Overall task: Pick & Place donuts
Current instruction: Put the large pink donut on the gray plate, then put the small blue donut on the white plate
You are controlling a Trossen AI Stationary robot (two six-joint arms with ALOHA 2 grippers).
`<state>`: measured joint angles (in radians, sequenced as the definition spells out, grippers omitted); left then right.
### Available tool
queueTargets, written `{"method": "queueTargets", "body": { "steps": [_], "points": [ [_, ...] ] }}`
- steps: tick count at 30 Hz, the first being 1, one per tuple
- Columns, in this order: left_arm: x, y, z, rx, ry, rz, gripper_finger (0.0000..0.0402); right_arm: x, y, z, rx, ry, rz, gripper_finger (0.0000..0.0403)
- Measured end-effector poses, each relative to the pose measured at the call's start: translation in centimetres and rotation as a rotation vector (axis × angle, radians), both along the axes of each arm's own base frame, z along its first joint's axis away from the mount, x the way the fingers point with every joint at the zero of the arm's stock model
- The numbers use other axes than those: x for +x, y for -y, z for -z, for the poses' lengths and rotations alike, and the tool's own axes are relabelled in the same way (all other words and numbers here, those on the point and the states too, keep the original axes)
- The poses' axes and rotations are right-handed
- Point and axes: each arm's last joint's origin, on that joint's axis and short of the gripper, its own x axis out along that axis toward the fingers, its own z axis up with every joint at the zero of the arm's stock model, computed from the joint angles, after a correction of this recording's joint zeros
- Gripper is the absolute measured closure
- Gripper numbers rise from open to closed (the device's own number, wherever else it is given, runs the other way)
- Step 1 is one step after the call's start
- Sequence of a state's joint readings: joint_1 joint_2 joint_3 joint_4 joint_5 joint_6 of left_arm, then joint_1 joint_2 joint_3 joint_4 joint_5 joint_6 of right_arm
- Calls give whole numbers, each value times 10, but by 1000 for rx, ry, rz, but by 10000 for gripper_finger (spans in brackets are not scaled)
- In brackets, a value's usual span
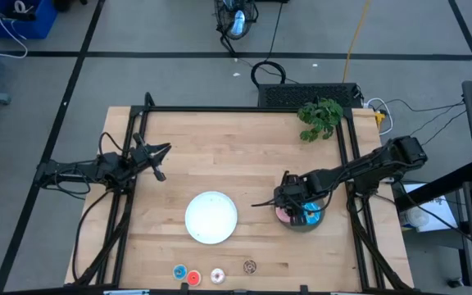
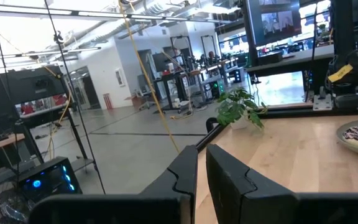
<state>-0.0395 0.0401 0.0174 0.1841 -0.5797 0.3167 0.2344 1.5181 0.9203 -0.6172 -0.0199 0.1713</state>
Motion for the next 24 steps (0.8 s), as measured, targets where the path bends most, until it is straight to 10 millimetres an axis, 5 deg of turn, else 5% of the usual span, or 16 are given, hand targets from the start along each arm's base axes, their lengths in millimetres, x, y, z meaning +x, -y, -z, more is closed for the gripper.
{"method": "queueTargets", "body": {
  "steps": [8,15,19,24],
  "points": [
    [0,0,0,-1,0,0,360,9,1,-26,-47,24,6,169],
    [0,0,0,-3,1,1,360,3,2,-60,-13,133,19,194],
    [0,0,0,-5,0,-6,360,-11,2,-81,3,224,2,241],
    [0,0,0,-5,1,-6,360,-41,6,-98,0,346,-74,346]
  ]
}}
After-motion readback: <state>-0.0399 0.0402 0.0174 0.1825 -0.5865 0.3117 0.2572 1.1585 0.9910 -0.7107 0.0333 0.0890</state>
